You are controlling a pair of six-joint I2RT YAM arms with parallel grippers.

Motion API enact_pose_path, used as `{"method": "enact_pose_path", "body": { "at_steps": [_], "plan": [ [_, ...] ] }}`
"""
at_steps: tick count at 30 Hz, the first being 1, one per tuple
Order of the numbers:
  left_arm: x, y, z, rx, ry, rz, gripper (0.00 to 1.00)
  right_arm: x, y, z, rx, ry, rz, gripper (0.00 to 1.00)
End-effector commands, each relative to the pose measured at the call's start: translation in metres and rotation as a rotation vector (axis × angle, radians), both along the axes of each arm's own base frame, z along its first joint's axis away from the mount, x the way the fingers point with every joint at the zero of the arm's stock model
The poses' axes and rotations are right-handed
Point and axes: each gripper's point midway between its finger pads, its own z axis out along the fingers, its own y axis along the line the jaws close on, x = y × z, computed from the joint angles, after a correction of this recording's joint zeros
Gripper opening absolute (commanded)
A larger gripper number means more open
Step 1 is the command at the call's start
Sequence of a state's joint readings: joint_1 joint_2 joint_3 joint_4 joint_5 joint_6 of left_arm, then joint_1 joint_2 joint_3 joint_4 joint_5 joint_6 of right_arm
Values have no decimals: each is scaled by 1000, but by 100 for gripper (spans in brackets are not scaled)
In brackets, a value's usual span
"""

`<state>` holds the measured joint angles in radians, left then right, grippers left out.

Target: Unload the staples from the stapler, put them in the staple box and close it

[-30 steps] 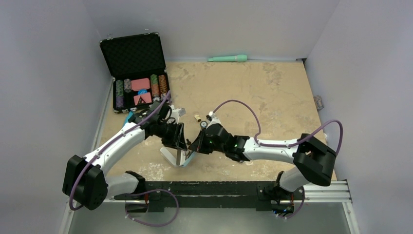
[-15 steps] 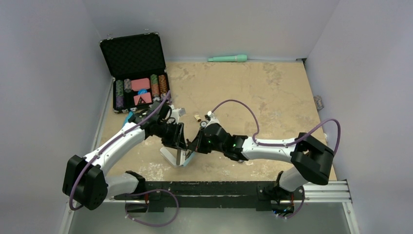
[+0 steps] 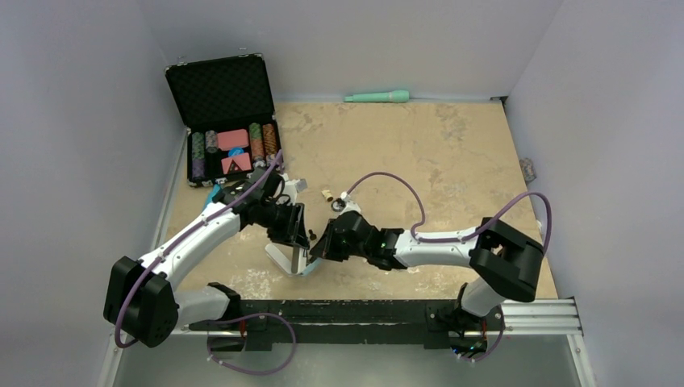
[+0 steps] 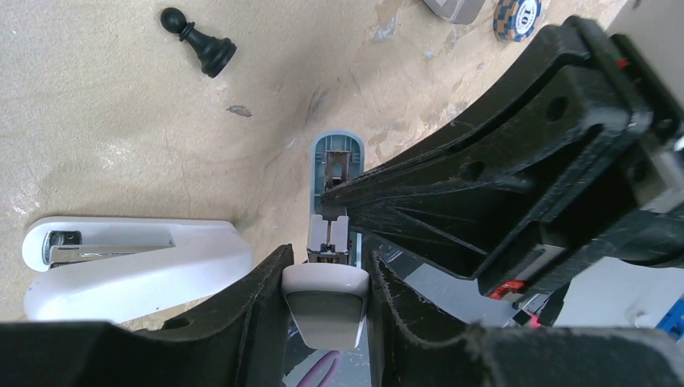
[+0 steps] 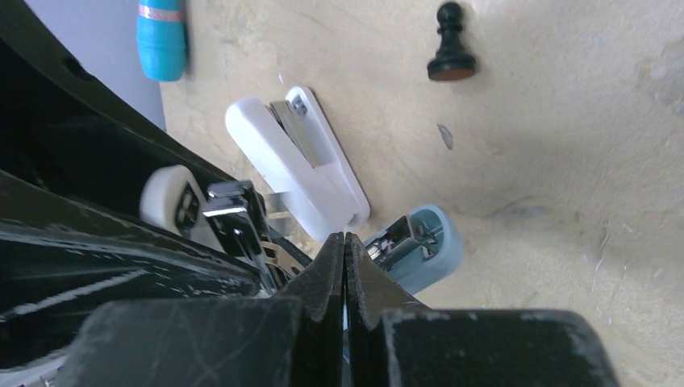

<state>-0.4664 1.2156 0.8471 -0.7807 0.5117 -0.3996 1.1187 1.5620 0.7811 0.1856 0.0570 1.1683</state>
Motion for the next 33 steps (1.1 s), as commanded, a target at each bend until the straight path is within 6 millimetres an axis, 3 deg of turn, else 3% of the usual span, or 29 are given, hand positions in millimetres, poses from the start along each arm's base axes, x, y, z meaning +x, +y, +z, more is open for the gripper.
{"method": "enact_pose_path", "body": {
  "at_steps": [1,7,19,28,33],
  "plan": [
    [9,-5,17,-27,-71,-18,0,-17,0,-13,-3,45,10,0],
    [10,-4,17,-22,-76,-15,0,-38,-4,-25,-18,81,15,0],
    [12,-2,18,-8,-91,-5,0,-70,7,-37,-41,115,62,0],
    [12,-1,18,-5,-94,-3,0,-84,4,-35,-62,107,77,0],
    [11,-4,22,-30,-102,-15,0,-102,1,-24,-59,81,127,0]
  ]
}}
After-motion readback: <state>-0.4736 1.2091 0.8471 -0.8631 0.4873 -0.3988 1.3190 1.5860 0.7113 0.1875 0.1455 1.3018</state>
